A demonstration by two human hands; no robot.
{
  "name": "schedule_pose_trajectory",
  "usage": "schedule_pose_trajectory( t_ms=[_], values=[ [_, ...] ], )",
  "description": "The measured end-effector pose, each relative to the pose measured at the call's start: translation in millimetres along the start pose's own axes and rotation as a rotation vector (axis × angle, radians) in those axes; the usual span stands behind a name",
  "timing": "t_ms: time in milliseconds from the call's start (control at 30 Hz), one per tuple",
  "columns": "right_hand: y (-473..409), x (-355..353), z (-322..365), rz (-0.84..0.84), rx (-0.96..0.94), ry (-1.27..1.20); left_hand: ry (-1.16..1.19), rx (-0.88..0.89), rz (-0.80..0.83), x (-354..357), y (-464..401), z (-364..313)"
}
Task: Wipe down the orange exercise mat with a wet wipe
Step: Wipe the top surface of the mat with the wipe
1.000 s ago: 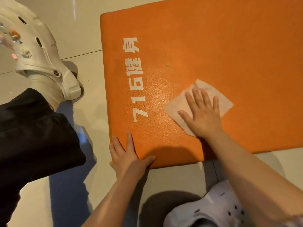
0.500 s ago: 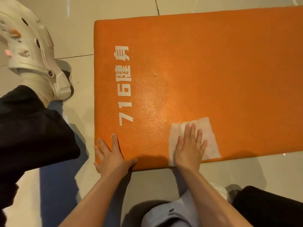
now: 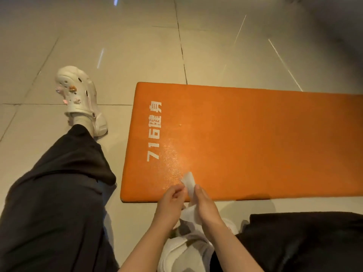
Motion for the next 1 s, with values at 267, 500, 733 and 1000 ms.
schedule_pose_trajectory(
  t_ms=[267, 500, 733, 1000],
  values=[
    [65.2, -26.5, -4.0, -0.191, -0.167, 0.017, 0.248, -0.06, 0.101, 33.7, 72.1, -4.9],
    [90.4, -60.3, -14.7, -0.324, -0.256, -0.098, 0.117, 0.184, 0.1, 49.7, 105.4, -20.8],
    [96.5, -55.8, -19.7, -0.26, -0.229, -0.222, 0.027, 0.267, 0.063, 50.5, 127.3, -41.2],
    [66.2, -57.5, -28.5, -0.205, -0.222, -0.344, -0.127, 0.196, 0.152, 76.9, 128.7, -66.5]
  ],
)
Point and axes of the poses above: each hand's wrist, its own y-axis away from the middle knuckle, its own x-axis out of the palm, z = x × y, the point moved 4 cm from there along -y, towards the middle knuckle, and after that the axes turned 4 degrees about -y, right-handed, at the moved point
